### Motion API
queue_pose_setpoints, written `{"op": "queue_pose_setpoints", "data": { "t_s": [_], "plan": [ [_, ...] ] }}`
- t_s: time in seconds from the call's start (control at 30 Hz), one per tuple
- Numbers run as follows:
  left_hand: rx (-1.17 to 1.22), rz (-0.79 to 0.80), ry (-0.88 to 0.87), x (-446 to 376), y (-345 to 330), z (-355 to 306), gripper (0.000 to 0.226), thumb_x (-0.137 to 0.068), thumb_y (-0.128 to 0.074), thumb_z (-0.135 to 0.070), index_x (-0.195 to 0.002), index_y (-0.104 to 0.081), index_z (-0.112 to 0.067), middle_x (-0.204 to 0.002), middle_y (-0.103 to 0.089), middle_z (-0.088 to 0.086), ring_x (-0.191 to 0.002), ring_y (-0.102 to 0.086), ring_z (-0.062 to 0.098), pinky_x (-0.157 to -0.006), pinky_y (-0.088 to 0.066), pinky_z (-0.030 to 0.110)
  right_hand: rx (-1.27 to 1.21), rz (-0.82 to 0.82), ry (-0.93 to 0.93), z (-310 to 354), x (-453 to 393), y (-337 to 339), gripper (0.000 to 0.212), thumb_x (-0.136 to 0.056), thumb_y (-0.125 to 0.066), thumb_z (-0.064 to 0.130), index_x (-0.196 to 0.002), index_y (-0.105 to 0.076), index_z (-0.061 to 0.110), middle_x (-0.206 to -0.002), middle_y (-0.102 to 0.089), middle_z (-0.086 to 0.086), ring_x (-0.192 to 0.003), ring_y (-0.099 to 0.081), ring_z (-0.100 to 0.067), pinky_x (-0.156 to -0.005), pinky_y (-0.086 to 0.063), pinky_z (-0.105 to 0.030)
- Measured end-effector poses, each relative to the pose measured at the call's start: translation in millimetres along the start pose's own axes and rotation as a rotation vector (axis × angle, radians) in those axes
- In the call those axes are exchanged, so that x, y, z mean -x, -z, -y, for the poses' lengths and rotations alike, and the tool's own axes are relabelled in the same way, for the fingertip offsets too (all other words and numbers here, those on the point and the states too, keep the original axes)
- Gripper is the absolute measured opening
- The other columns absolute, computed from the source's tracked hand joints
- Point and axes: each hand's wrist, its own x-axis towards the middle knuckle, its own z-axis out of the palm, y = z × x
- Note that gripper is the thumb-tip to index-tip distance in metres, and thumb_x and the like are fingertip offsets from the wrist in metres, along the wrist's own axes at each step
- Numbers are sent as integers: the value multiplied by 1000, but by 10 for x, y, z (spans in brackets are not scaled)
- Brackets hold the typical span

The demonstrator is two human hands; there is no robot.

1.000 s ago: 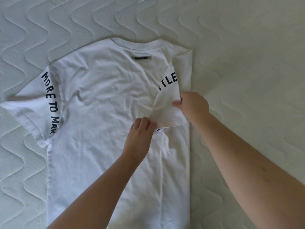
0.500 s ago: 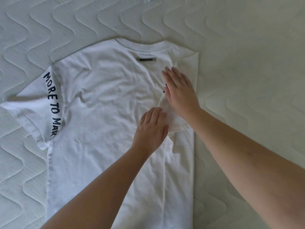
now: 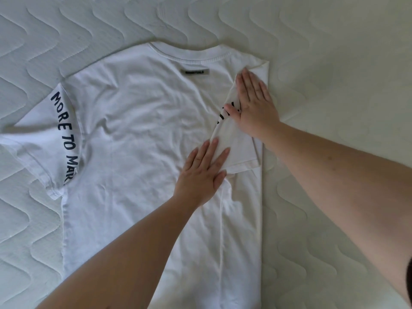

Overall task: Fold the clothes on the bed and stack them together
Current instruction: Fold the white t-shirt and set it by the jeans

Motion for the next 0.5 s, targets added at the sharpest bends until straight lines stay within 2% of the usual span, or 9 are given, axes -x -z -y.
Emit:
{"op": "queue_pose_setpoints", "data": {
  "t_s": [0.1, 0.27, 0.4, 0.5],
  "plan": [
    [8, 61, 7, -34, 14, 22, 60, -100, -4, -54, -154, 16, -37, -161, 27, -4, -148, 23, 15, -121, 14, 36, 13, -32, -22, 27, 84, 45, 77, -100, -19, 60, -156, 2, 12, -165, 4, -4, -151, 5, -16, -122, 4, -34],
    [46, 142, -1, -56, 72, 41, 60, -99, -1, -55, -151, 23, -39, -157, 35, -6, -145, 31, 13, -119, 18, 35, -25, -182, 1, 212, 770, -1, 64, -103, -28, 44, -157, -10, 14, -164, -11, -5, -151, -9, -20, -123, -8, -39],
    [27, 147, 10, -36, 182, 7, 61, -101, -12, -54, -153, 14, -38, -162, 25, -5, -149, 21, 15, -122, 10, 38, -29, -78, 71, 323, 1490, -263, 54, -107, -25, 34, -156, -15, 15, -163, -12, -3, -151, -10, -18, -123, -10, -38],
    [34, 14, 128, 67, 293, -166, 63, -101, -32, -48, -157, -6, -31, -166, -1, 3, -152, -2, 23, -122, -7, 44, -80, -32, 11, 341, 1868, -414, 53, -107, -25, 31, -156, -16, 14, -164, -11, -2, -151, -9, -17, -122, -13, -38]
  ]
}}
